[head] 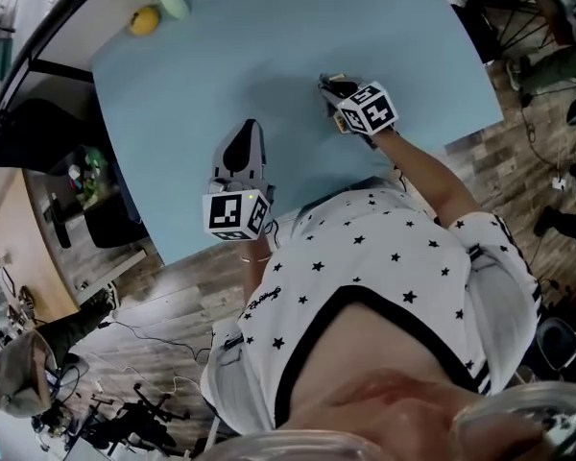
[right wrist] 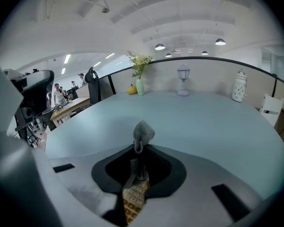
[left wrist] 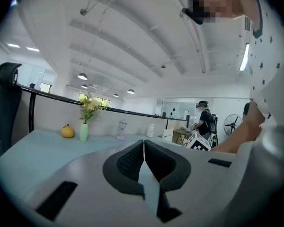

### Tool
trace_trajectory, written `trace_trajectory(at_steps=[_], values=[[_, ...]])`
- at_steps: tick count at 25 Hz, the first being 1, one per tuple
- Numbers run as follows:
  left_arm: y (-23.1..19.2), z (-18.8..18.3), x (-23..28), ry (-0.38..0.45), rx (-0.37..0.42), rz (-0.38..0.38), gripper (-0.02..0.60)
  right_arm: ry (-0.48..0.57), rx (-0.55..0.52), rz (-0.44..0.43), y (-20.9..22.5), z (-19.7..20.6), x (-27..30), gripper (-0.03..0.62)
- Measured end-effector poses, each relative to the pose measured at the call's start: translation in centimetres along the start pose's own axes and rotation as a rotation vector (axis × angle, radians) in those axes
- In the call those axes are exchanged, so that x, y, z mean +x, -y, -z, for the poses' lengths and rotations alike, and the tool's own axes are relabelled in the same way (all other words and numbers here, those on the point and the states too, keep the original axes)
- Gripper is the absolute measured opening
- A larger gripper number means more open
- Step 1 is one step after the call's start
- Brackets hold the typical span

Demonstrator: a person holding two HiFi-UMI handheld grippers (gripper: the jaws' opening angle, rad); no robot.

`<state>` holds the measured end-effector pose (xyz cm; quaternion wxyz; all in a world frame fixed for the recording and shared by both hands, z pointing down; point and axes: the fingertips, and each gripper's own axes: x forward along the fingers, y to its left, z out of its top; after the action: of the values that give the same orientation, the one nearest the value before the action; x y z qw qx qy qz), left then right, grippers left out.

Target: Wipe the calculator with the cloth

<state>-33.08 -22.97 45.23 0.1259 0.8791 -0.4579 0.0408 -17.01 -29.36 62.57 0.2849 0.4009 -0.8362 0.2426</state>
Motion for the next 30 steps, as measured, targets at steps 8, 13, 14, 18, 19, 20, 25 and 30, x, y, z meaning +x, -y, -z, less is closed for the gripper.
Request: trace_trajectory(at_steps=[8, 13, 14, 18, 19, 20, 25, 30], values=[[0.1, 0.0, -0.7, 0.009, -0.007, -0.081, 0.031, -0.081, -0.093, -0.039, 0.3, 1.3, 1.8, 0.052], [1.0, 0.2, -0.9, 0.01, -0.012, -0.11, 0.031, -0.078, -0.103, -0.061, 0.7, 1.4, 1.7, 0.052], [1.2, 0.2, -1.0, 0.009, -0.012, -0.114, 0.031, -0.076, -0.1, -0.061, 0.9, 1.4, 1.7, 0.052], [2.0, 0.2, -1.1, 0.006, -0.007, -0.125, 0.031, -0.067, -0.089, -0.056, 1.8, 1.4, 1.4, 0.051], [2.2, 0.2, -1.1, 0.005, -0.005, -0.125, 0.031, -0.064, -0.083, -0.053, 2.1, 1.4, 1.2, 0.052], [2.5, 0.2, -1.0, 0.003, -0.003, -0.126, 0.031, -0.061, -0.076, -0.051, 2.4, 1.5, 1.0, 0.051], [3.6, 0.2, -0.8, -0.005, 0.005, -0.133, 0.031, -0.054, -0.056, -0.03, 4.1, 2.0, 0.2, 0.052], [4.6, 0.0, -0.3, -0.008, 0.018, -0.127, 0.031, -0.039, -0.013, -0.014, 5.8, 2.6, -0.6, 0.052]])
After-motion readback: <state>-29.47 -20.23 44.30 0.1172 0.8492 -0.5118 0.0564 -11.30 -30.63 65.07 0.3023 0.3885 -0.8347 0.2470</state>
